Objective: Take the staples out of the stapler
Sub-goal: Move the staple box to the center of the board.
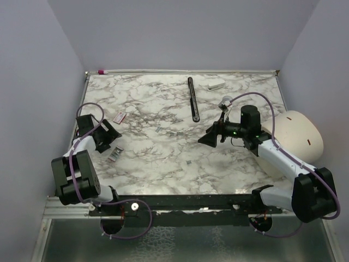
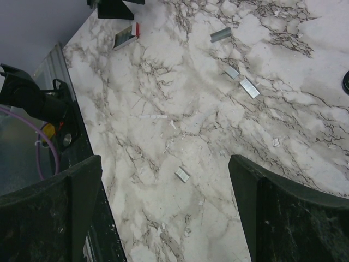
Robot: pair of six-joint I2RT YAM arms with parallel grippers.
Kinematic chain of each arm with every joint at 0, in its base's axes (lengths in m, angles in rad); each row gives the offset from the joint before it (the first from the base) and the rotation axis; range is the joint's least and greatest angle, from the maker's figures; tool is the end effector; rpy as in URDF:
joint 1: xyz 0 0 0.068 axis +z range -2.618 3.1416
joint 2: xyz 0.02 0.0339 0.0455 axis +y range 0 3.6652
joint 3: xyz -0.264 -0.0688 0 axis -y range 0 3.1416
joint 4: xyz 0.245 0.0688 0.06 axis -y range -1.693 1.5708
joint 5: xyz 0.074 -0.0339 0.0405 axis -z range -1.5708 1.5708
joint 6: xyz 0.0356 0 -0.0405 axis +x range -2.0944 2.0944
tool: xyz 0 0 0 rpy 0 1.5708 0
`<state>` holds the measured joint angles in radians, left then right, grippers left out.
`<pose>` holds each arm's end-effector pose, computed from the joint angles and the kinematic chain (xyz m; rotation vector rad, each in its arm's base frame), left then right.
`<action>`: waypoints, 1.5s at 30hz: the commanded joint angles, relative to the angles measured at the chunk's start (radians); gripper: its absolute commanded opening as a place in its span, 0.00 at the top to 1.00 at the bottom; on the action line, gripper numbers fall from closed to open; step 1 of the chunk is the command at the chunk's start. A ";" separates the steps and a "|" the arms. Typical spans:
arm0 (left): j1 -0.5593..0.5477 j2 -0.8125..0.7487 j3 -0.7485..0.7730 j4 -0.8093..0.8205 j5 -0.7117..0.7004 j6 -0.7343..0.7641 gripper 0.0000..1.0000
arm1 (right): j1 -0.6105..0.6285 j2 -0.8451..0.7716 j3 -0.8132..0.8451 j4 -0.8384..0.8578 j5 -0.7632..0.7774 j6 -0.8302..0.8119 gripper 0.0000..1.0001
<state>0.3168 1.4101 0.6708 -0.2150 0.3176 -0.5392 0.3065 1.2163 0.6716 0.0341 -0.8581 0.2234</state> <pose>0.2520 0.0709 0.1654 -0.9296 2.3474 -0.4904 0.2339 0.1023 0.2379 -0.6289 2.0081 1.2093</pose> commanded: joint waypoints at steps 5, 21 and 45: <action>-0.030 -0.030 -0.036 -0.045 0.100 -0.021 0.20 | 0.002 0.008 -0.004 0.047 -0.036 0.012 0.00; -0.137 -0.225 0.056 -0.250 -0.133 -0.025 0.17 | 0.001 0.011 -0.009 0.043 -0.043 0.011 0.00; -0.007 -0.125 -0.044 -0.269 -0.097 -0.129 0.11 | 0.002 0.025 -0.006 0.053 -0.049 0.013 0.00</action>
<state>0.3058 1.2610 0.6460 -0.5087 0.1936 -0.6636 0.3065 1.2346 0.6689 0.0536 -0.8825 0.2321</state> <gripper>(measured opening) 0.890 0.995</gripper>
